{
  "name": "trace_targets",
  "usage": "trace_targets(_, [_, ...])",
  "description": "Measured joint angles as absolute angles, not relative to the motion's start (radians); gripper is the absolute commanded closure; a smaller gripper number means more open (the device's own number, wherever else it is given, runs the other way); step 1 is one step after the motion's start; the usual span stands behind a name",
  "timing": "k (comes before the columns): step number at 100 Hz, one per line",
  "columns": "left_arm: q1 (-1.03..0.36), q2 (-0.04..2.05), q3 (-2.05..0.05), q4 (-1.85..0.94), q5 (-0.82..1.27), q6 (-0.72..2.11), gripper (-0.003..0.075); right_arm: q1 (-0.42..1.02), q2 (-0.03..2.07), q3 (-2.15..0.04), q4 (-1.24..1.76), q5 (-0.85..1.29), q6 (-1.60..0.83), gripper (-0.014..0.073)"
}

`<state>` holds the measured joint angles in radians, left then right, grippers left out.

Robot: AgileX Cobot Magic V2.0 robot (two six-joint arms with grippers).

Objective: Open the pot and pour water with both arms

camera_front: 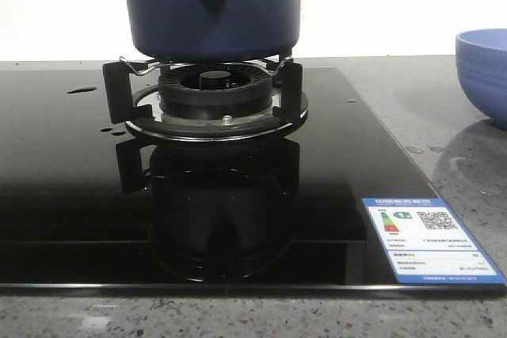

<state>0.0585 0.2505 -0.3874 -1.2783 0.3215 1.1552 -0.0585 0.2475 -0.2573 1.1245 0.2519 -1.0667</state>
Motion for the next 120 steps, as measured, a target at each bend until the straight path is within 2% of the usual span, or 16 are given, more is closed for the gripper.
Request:
trace_targets(37, [0.059, 0.250, -0.387, -1.241, 0.282, 1.104, 0.0739, -0.058, 0.248, -0.257, 1.125, 0.252, -1.068, 0.0649])
trace_targets(45, [0.059, 0.250, -0.387, -1.053, 0.237, 0.878, 0.0739, -0.058, 0.248, -0.257, 1.125, 0.252, -1.068, 0.0649])
trace_targets(61, [0.059, 0.250, -0.341, -0.397, 0.157, 0.182, 0.0739, -0.058, 0.248, -0.257, 1.125, 0.252, -1.068, 0.0649])
trace_targets(68, [0.056, 0.237, -0.299, -0.252, 0.127, 0.028, 0.0739, -0.058, 0.248, -0.257, 1.125, 0.252, -1.068, 0.0649])
trace_targets(88, [0.008, 0.116, -0.154, -0.109, 0.094, -0.070, 0.0739, -0.058, 0.248, -0.257, 1.125, 0.252, -1.070, 0.0649])
trace_targets(120, [0.000, -0.003, 0.001, -0.089, 0.084, -0.081, 0.0739, -0.058, 0.248, -0.257, 1.126, 0.252, -1.070, 0.0649])
